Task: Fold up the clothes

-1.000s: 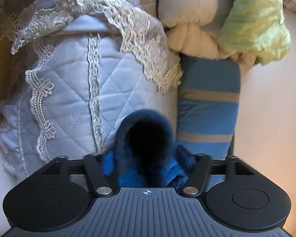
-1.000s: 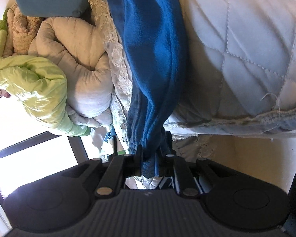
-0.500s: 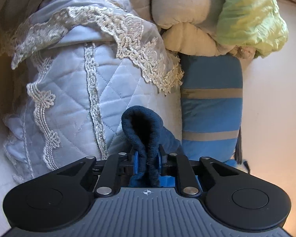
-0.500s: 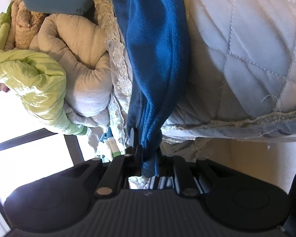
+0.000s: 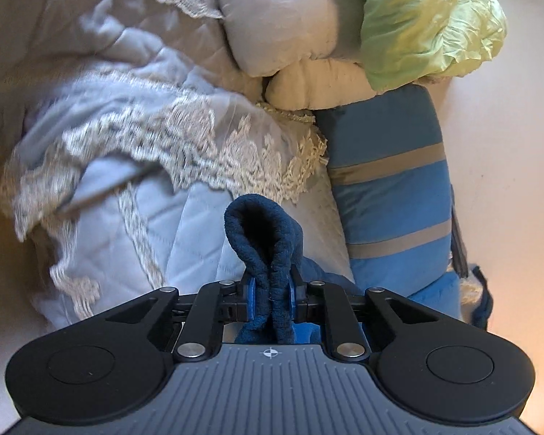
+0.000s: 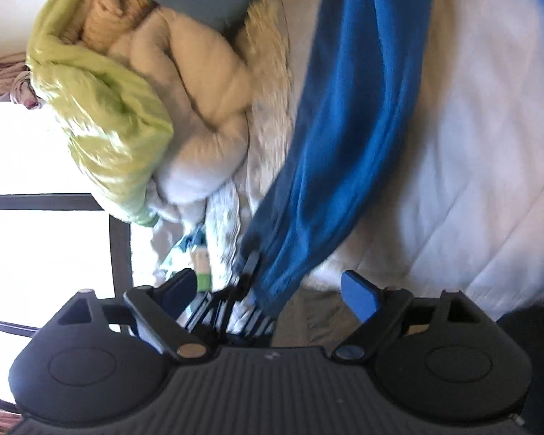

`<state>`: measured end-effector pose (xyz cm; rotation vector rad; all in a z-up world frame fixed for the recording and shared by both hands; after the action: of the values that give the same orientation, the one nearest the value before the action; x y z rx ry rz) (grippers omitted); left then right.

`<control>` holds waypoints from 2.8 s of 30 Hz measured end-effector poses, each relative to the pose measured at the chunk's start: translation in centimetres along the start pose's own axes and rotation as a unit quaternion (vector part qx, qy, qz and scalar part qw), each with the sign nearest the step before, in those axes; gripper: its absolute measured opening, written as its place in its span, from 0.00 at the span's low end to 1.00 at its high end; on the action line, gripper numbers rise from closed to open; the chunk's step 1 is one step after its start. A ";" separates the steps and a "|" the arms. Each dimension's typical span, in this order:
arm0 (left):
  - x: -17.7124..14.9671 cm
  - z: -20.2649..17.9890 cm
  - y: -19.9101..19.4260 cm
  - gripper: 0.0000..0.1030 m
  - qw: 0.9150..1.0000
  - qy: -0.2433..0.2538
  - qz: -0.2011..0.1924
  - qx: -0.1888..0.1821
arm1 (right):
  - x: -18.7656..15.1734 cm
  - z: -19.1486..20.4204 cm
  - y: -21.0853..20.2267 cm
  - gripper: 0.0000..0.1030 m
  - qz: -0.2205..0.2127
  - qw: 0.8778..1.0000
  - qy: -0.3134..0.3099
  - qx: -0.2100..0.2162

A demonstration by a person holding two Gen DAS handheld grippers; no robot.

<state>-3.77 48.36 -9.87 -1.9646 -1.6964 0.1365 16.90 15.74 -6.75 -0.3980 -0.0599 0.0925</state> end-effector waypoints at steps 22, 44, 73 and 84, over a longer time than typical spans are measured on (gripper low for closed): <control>5.8 -2.6 1.2 0.14 1.000 0.011 -0.017 0.022 | 18.8 -11.4 -11.4 0.74 -0.206 0.973 0.099 -0.042; 6.6 -1.1 2.0 0.14 0.999 -0.004 -0.007 0.042 | 13.6 -6.6 -1.1 0.13 -0.089 0.585 -0.588 -0.551; 6.4 3.3 4.2 0.15 0.992 -0.006 0.046 0.118 | 14.5 -3.1 -10.8 0.47 -0.124 0.748 -0.540 -0.365; 6.4 2.5 4.2 0.15 0.990 -0.005 0.045 0.133 | 15.1 -6.4 -8.5 0.48 -0.074 0.760 -0.496 -0.414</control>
<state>0.20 54.97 -12.24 -1.8421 -1.5095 0.3842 33.08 7.03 -8.73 -1.2051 -1.2305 0.1083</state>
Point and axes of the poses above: each gripper's, at about its wrist camera, not at the fingertips, and y roughly the way its jaws point, z to its left, x to its top, the point moved 1 cm from there along y, roughly the way its jaws point, and after that the axes turned 3 degrees about z, right-handed, at the moved point
